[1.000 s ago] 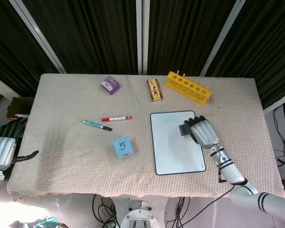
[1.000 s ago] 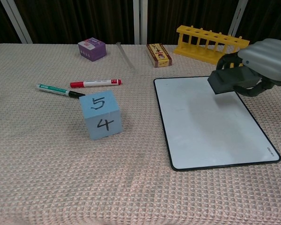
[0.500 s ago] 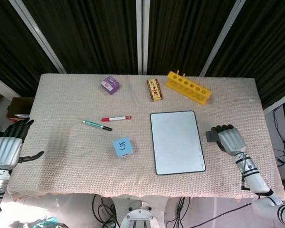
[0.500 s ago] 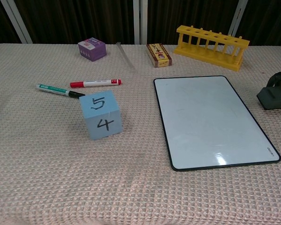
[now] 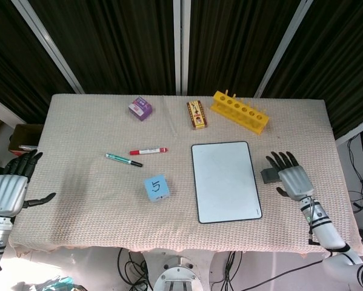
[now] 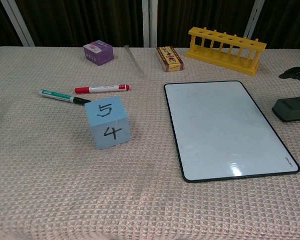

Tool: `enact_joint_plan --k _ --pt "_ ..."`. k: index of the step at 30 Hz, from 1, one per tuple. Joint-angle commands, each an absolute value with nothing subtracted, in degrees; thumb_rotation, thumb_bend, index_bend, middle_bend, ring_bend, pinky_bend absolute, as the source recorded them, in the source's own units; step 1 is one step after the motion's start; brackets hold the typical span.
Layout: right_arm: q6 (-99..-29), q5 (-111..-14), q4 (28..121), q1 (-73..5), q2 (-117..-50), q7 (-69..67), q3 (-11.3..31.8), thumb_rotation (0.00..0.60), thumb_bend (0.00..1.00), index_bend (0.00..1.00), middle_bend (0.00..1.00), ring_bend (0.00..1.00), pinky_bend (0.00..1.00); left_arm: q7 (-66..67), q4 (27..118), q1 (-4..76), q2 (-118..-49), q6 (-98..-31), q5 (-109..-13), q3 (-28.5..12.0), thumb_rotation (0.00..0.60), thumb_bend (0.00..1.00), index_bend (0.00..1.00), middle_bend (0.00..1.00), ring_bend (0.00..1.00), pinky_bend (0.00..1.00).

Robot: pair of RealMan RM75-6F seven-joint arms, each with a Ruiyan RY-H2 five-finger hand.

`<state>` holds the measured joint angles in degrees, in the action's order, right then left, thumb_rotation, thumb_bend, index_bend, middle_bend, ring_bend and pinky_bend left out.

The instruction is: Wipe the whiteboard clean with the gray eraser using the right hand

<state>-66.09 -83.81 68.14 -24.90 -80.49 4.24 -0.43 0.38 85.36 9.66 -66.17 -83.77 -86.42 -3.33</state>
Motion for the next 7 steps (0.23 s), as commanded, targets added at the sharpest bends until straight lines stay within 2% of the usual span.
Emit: enact_joint_plan --k 1,7 --pt "-73.1 -86.6 71.4 -21.8 -77.6 2.8 -0.6 0.6 0.11 0.0 0.0 0.0 0.0 0.5 85.6 9.3 -65.9 -84.3 -86.4 -3.3 0.421 0.1 0.07 0.05 0.08 0.16" --pt "-82.4 -86.0 75.9 -15.0 -72.3 4.6 -0.9 0.6 0.11 0.0 0.0 0.0 0.0 0.7 86.2 8.2 -65.2 -84.9 -85.7 -3.0 0.42 0.1 0.07 0.05 0.08 0.16"
